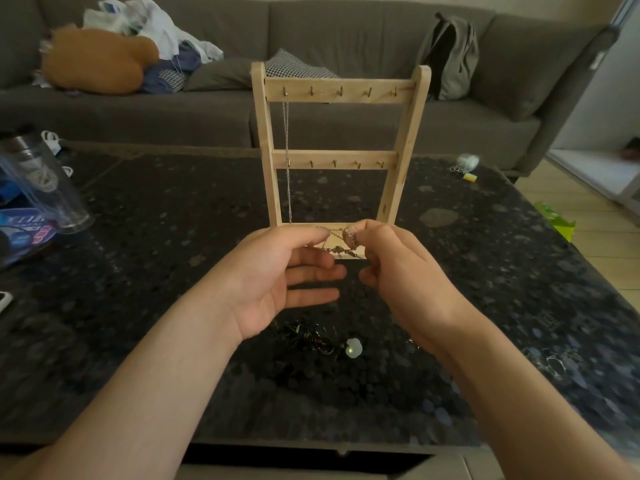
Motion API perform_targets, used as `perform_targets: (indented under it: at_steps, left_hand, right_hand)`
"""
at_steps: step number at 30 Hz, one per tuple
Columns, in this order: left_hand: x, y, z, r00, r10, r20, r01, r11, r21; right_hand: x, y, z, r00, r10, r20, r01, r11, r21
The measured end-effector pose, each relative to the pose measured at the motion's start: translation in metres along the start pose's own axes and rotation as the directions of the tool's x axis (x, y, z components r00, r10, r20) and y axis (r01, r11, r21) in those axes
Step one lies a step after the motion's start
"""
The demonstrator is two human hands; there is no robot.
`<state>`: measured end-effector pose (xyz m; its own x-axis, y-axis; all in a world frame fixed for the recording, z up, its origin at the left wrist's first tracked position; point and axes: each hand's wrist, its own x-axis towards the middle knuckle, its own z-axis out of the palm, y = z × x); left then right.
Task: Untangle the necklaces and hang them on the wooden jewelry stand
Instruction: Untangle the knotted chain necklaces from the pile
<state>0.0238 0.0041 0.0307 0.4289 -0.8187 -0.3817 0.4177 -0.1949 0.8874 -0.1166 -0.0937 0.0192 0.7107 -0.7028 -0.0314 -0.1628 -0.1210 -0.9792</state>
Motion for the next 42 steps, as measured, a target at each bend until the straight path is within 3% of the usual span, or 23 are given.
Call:
perform_targets:
  at_steps: [7,12,18,24,31,42]
  left_hand:
    - [0.003,-0.002,-0.003,0.994,-0.059,-0.097,0.036,0.974,-0.226]
    - [0.003,-0.004,0.001,0.983,-0.052,-0.178,-0.003,0.955,-0.295]
    - [0.008,-0.005,-0.006,0.952,-0.012,-0.307,-0.044,0.984,-0.175]
    - [0.006,-0.004,-0.005,0.979,-0.054,-0.195,0.005,0.97,-0.245]
    - [-0.001,-0.002,-0.003,0.992,-0.093,-0.082,0.076,0.978,-0.193]
    - [-0.003,-0.009,0.009,0.979,0.128,-0.158,-0.119,0.991,0.066]
  right_hand:
    - [-0.006,-0.001,0.004,0.995,-0.079,0.064,0.087,0.988,-0.127]
    - [-0.007,-0.002,0.01,0.99,-0.072,0.12,0.078,0.996,-0.04]
    - [-0.003,0.001,0.01,0.984,-0.096,0.147,0.092,0.995,0.031]
    - [0.004,0.012,0.001,1.0,-0.002,-0.013,0.003,0.993,0.116]
    - [0.005,0.014,-0.003,0.999,-0.005,-0.051,0.02,0.957,0.289]
    - [-0.001,0.007,0.002,0.992,-0.07,-0.107,0.104,0.931,0.351]
